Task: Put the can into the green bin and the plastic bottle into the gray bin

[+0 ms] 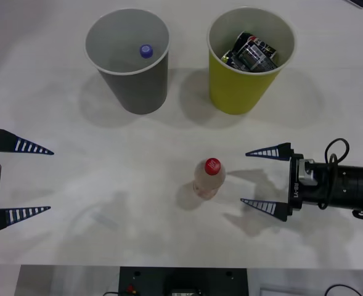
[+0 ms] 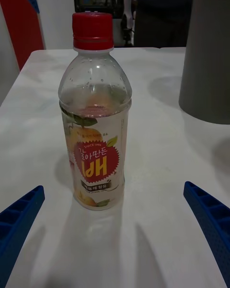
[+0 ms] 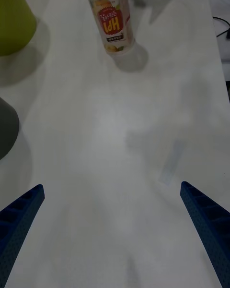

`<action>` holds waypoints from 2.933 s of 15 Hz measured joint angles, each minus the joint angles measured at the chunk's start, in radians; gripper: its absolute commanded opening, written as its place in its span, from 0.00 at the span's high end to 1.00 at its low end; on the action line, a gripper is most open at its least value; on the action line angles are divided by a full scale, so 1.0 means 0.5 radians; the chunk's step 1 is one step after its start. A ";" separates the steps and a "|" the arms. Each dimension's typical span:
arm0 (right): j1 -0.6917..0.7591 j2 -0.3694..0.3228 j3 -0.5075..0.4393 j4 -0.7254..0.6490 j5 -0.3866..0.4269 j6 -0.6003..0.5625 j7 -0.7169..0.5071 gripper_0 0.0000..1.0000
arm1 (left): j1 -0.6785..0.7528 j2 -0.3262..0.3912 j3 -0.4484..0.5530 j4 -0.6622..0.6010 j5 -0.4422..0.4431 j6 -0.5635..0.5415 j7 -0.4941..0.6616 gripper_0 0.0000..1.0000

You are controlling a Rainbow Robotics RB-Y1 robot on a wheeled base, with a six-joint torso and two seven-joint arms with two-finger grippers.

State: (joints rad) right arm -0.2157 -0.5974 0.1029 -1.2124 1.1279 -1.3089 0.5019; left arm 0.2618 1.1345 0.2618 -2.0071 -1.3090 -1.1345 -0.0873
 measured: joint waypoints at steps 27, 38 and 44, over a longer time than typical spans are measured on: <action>-0.109 0.416 0.080 0.142 0.162 0.178 0.109 1.00 | 0.000 0.000 0.000 0.000 0.000 0.000 0.000 0.02; -0.130 0.335 0.080 0.057 0.162 0.120 -0.033 1.00 | 0.000 0.000 0.000 0.000 0.000 0.000 0.000 0.02; -0.002 0.191 -0.052 -0.546 0.633 0.131 -0.771 1.00 | 0.000 0.000 0.000 0.000 0.000 0.000 0.000 0.02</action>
State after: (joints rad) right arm -0.2166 -0.5021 0.0771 -1.4856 1.4442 -1.2432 0.1164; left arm 0.2618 1.1345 0.2618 -2.0071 -1.3090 -1.1345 -0.0873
